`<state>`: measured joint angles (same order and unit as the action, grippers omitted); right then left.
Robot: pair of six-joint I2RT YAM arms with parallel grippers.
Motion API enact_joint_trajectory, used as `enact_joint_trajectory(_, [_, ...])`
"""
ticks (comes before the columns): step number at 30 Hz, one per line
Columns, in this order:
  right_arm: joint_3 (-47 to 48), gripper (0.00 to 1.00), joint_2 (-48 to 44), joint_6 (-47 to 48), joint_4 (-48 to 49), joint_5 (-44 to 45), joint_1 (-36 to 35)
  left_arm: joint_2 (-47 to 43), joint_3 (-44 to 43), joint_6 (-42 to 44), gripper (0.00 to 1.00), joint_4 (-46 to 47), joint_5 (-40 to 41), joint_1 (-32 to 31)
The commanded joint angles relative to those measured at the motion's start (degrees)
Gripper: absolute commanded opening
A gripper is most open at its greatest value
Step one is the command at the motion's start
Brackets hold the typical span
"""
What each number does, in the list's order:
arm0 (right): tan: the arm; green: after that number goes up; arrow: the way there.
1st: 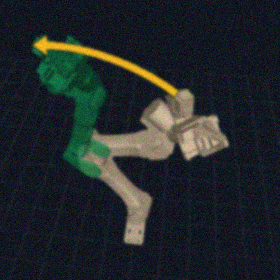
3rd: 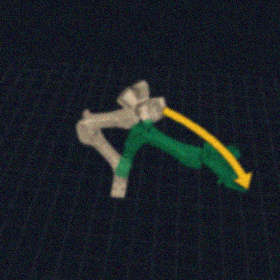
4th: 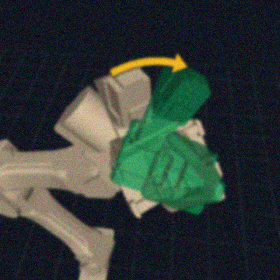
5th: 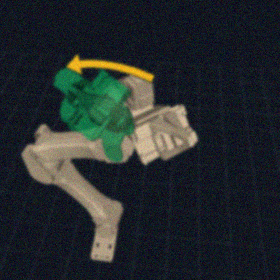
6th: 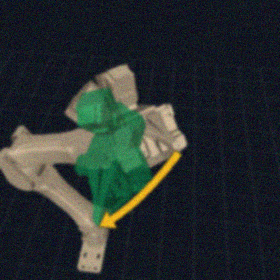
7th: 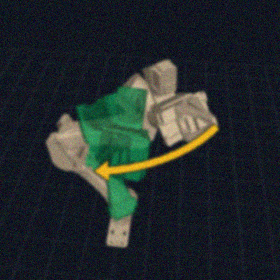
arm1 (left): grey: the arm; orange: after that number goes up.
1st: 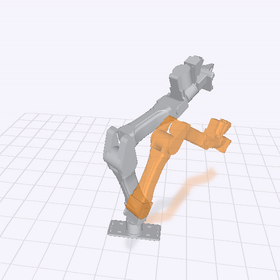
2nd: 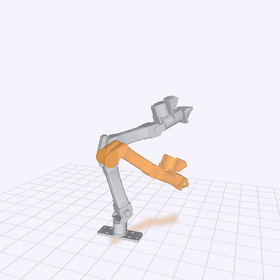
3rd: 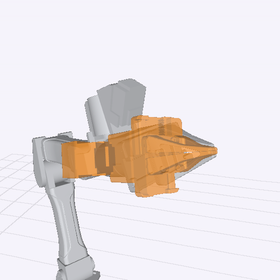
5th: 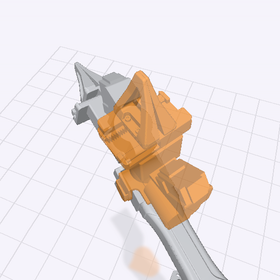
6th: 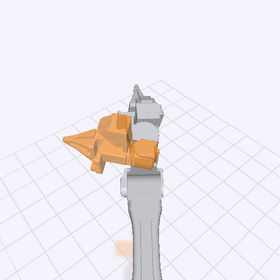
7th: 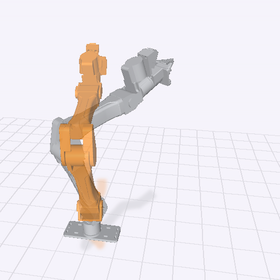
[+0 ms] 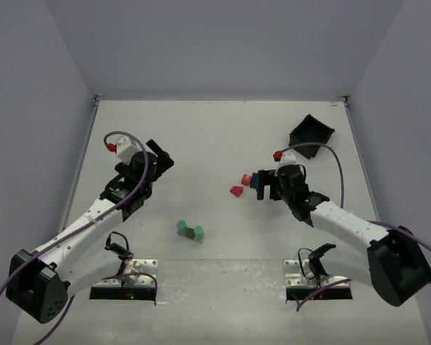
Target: Build the wood block tower
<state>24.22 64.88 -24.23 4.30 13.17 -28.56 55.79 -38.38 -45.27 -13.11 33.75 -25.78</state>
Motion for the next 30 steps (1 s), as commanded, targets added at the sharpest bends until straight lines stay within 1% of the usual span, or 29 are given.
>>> enact_joint_trajectory(1, [3.4, 0.99, 0.9, -3.3, -2.0, 4.8, 0.6, -1.6, 2.0, -3.2, 1.00, 2.0, 5.1, 0.4])
enact_joint_trajectory(5, [3.3, 0.99, 0.7, -6.8, -4.0, 5.7, 1.1, -2.7, 1.2, -4.2, 1.00, -0.5, 9.4, 0.5])
enact_joint_trajectory(7, [3.2, 0.99, 1.1, -8.2, -5.4, 6.7, 1.1, -4.4, 2.2, -4.8, 1.00, -1.0, 11.3, 0.5])
enact_joint_trajectory(10, [3.2, 0.99, 2.3, -10.2, -8.2, 9.8, 1.0, -7.0, 4.5, -4.7, 1.00, -1.1, 12.0, 0.5])
enact_joint_trajectory(13, [3.2, 0.99, 3.1, -11.7, -9.3, 9.3, 1.0, -9.0, 6.2, -4.4, 1.00, -2.1, 12.7, 0.5])
enact_joint_trajectory(16, [5.6, 0.99, 5.9, -13.2, -11.9, 9.9, 1.1, -11.1, 7.2, -4.1, 1.00, -2.5, 10.9, 0.5])
enact_joint_trajectory(19, [8.5, 0.99, 8.8, -14.8, -13.4, 9.5, 1.0, -12.2, 8.5, -2.3, 1.00, 0.3, 8.8, 0.5])
enact_joint_trajectory(25, [11.9, 0.99, 15.8, -13.4, -8.1, 7.3, 0.8, -13.6, 9.4, -1.4, 1.00, 1.1, 7.0, 0.6])
enact_joint_trajectory(30, [15.6, 0.99, 20.3, -12.3, -8.4, 8.4, 0.6, -14.0, 9.4, -1.2, 1.00, 1.1, 6.9, 0.5])
